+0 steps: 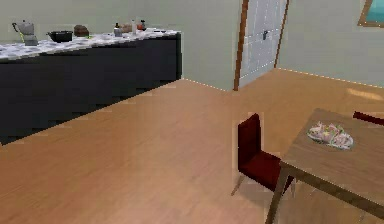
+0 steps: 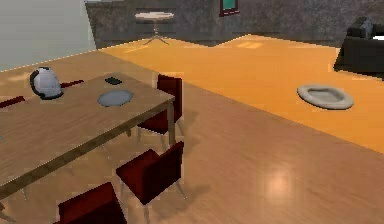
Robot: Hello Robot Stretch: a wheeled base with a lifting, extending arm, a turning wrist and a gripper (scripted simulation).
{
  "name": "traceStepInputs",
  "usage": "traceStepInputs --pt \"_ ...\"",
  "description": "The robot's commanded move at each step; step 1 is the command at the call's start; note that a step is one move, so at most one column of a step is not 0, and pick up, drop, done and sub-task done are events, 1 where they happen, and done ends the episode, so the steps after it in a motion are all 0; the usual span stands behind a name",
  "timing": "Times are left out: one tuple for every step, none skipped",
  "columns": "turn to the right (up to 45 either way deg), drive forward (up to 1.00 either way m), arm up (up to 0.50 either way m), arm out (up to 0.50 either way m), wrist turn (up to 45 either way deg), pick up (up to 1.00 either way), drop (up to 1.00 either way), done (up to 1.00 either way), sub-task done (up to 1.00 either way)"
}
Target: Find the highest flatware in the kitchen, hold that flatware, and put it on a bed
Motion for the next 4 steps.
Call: traceStepInputs --pt "9.0 0.00 0.00 0.00 0.0 0.00 0.00 0.00 0.00" --pt "0.0 0.90 0.00 0.00 0.0 0.00 0.00 0.00 0.00" --pt "-18.0 0.00 0.00 0.00 0.0 0.00 0.00 0.00 0.00" --pt "0.0 0.00 0.50 0.00 0.0 0.00 0.00 0.00 0.00"
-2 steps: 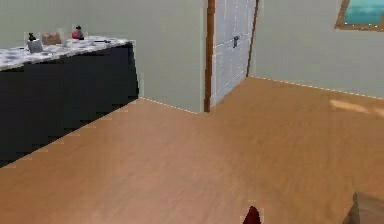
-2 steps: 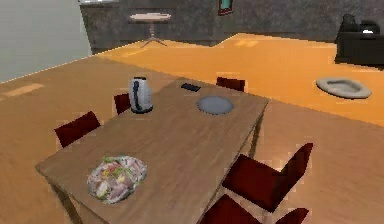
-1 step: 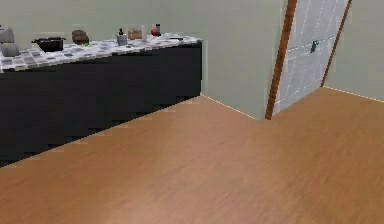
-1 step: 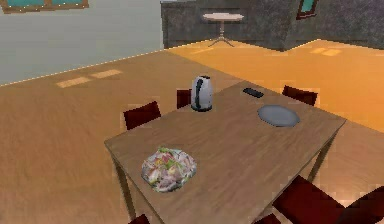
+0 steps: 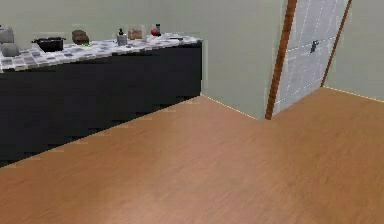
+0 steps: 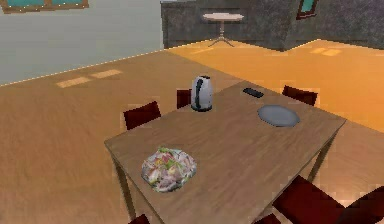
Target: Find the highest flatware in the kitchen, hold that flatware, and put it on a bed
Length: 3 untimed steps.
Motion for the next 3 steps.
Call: traceStepInputs --pt "0.0 0.00 0.34 0.00 0.0 0.00 0.00 0.00 0.00" --pt "0.0 0.00 0.00 0.24 0.0 0.00 0.00 0.00 0.00" --pt "0.0 0.00 0.00 0.00 45.0 0.00 0.00 0.00 0.00"
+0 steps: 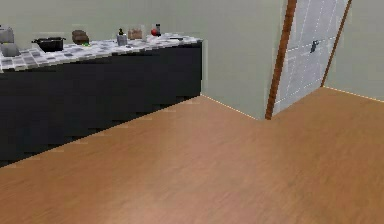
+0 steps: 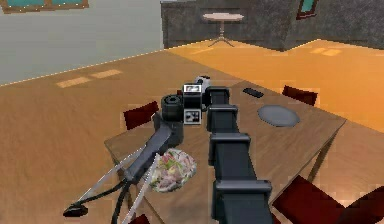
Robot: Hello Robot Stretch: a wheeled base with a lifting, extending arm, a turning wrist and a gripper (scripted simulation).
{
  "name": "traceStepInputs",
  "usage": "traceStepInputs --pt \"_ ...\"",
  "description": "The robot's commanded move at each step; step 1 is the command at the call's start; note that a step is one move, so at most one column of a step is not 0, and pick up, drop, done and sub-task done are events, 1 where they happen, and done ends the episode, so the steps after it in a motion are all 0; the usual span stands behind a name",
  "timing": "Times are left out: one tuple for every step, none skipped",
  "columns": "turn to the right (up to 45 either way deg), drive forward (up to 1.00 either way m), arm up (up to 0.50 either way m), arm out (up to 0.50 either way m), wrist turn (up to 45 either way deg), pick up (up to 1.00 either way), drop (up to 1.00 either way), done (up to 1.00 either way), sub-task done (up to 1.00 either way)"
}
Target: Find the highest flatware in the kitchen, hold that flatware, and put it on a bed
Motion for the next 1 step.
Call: traceStepInputs --pt "0.0 0.00 0.00 0.00 45.0 0.00 0.00 0.00 0.00"
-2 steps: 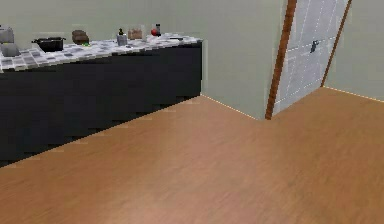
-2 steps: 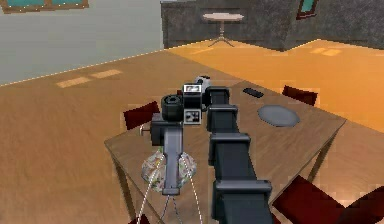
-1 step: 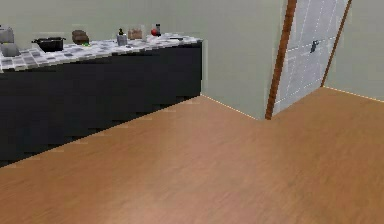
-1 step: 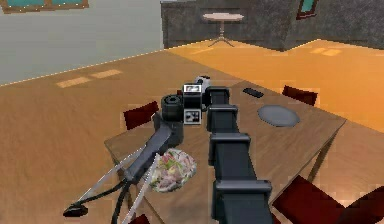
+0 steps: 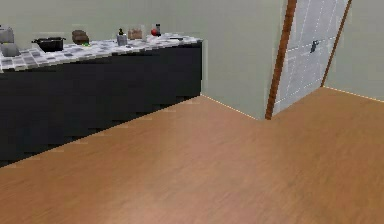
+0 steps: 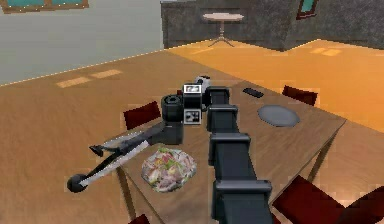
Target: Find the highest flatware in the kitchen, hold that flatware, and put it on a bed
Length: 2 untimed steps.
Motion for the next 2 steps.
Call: traceStepInputs --pt "0.0 0.00 0.00 0.00 45.0 0.00 0.00 0.00 0.00" --pt "0.0 0.00 0.00 0.00 21.0 0.00 0.00 0.00 0.00"
